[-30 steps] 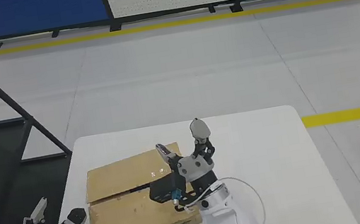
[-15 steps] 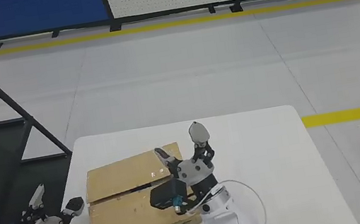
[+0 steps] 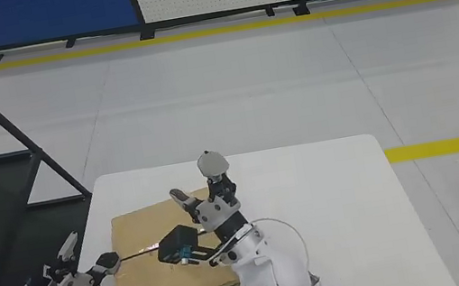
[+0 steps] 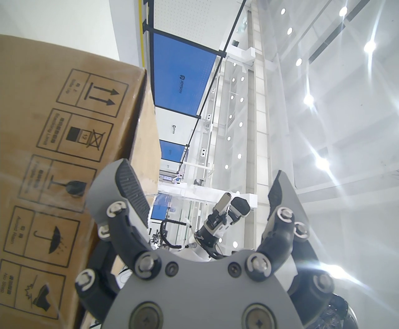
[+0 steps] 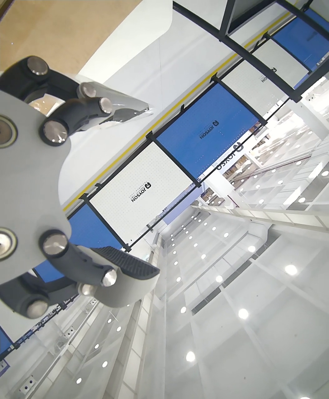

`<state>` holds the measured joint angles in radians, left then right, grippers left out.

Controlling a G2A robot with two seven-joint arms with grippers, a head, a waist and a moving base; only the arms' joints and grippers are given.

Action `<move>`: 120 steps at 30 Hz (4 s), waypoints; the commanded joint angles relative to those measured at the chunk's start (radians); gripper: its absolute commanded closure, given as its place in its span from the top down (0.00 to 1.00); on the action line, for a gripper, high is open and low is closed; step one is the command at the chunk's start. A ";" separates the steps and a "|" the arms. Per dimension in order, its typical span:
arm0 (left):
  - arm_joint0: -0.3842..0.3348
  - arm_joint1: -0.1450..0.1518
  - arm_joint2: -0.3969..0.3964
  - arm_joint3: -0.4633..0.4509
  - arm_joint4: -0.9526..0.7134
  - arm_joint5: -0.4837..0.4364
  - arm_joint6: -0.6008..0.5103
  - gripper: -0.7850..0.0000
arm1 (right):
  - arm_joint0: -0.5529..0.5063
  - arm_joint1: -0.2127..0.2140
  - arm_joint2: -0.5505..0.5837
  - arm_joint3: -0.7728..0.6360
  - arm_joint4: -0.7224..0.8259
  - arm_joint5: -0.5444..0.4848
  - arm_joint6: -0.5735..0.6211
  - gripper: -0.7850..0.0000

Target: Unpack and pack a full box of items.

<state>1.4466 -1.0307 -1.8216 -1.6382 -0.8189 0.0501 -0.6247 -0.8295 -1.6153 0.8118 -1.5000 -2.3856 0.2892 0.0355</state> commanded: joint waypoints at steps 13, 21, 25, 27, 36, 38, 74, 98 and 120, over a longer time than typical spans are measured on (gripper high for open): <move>0.012 -0.004 0.000 -0.011 -0.007 0.005 0.005 1.00 | 0.009 -0.025 -0.013 0.040 -0.025 -0.031 0.001 1.00; 0.016 -0.006 -0.002 -0.016 -0.004 0.011 0.007 1.00 | 0.032 -0.045 -0.038 0.098 -0.029 -0.032 -0.028 1.00; 0.016 -0.007 -0.004 -0.013 -0.009 0.017 0.003 1.00 | 0.054 -0.060 -0.062 0.141 -0.050 -0.027 -0.022 1.00; 0.016 -0.007 -0.005 -0.012 -0.010 0.017 0.000 1.00 | 0.066 -0.068 -0.073 0.159 -0.059 -0.023 -0.012 1.00; 0.016 -0.009 -0.009 -0.004 -0.021 0.020 -0.008 1.00 | 0.106 -0.104 -0.113 0.234 -0.083 -0.020 0.014 1.00; 0.016 -0.009 -0.009 -0.004 -0.023 0.021 -0.010 1.00 | 0.114 -0.112 -0.121 0.249 -0.092 -0.021 0.018 1.00; 0.052 -0.018 -0.029 -0.009 -0.053 0.002 -0.030 1.00 | 0.215 -0.229 -0.227 0.440 -0.325 -0.114 0.077 1.00; 0.092 -0.025 -0.063 -0.035 -0.070 -0.021 -0.048 1.00 | 0.136 -0.242 -0.090 0.326 -0.282 -0.023 -0.010 1.00; 0.028 -0.026 -0.048 -0.053 -0.009 0.016 0.045 1.00 | -0.203 -0.148 0.200 -0.155 -0.093 -0.145 -0.246 1.00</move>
<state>1.4834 -1.0566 -1.8798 -1.6987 -0.8329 0.0641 -0.5826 -1.0327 -1.7630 1.0123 -1.6547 -2.4786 0.1444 -0.2104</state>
